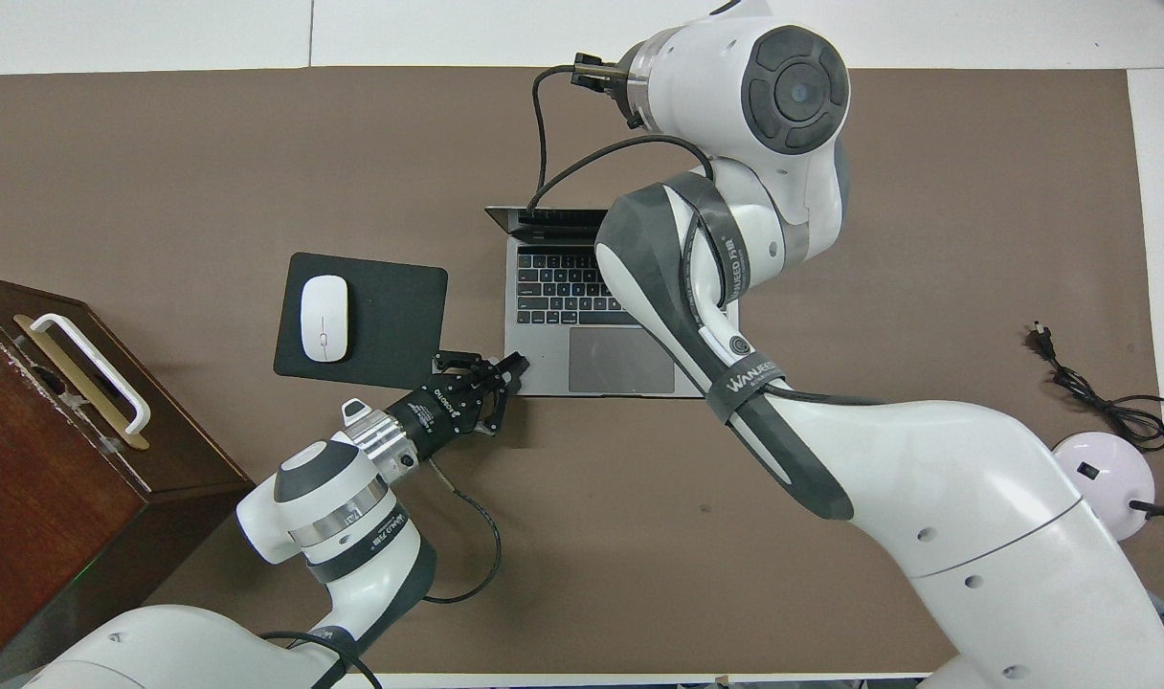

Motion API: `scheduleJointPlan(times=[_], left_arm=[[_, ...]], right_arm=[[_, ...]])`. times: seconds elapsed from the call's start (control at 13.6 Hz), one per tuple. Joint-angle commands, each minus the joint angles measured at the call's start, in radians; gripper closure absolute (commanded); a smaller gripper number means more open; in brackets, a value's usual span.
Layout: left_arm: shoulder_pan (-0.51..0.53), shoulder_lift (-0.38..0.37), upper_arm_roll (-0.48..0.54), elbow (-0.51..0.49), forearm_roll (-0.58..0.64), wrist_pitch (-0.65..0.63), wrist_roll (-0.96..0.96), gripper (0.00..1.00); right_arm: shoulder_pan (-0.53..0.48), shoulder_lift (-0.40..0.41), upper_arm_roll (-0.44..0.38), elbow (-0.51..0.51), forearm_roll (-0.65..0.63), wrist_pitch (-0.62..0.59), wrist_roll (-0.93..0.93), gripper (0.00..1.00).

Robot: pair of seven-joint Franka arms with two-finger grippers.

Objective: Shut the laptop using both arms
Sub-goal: 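Lower the right gripper onto the top edge of the laptop screen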

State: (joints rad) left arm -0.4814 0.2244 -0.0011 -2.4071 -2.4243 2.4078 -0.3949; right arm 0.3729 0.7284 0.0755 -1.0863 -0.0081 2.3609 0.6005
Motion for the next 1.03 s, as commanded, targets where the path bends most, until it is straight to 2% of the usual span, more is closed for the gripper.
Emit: scheduleJointPlan(times=[0.0, 0.44, 0.81, 0.95], left_arm=[[-0.029, 0.038, 0.010, 0.020, -0.025, 0.039, 0.019, 1.00], [-0.029, 0.038, 0.010, 0.020, -0.025, 0.039, 0.019, 1.00], [-0.029, 0.038, 0.012, 0.019, -0.025, 0.039, 0.019, 1.00], [-0.029, 0.038, 0.012, 0.020, -0.025, 0.039, 0.019, 1.00]], right_arm=[[0.005, -0.014, 0.001, -0.047, 0.002, 0.001, 0.038, 1.00], [0.020, -0.017, 0.001, -0.118, 0.002, 0.001, 0.053, 1.00], [0.020, -0.070, 0.001, -0.222, 0.010, -0.006, 0.067, 1.00], [0.020, -0.076, 0.001, -0.227, 0.010, -0.043, 0.103, 1.00]])
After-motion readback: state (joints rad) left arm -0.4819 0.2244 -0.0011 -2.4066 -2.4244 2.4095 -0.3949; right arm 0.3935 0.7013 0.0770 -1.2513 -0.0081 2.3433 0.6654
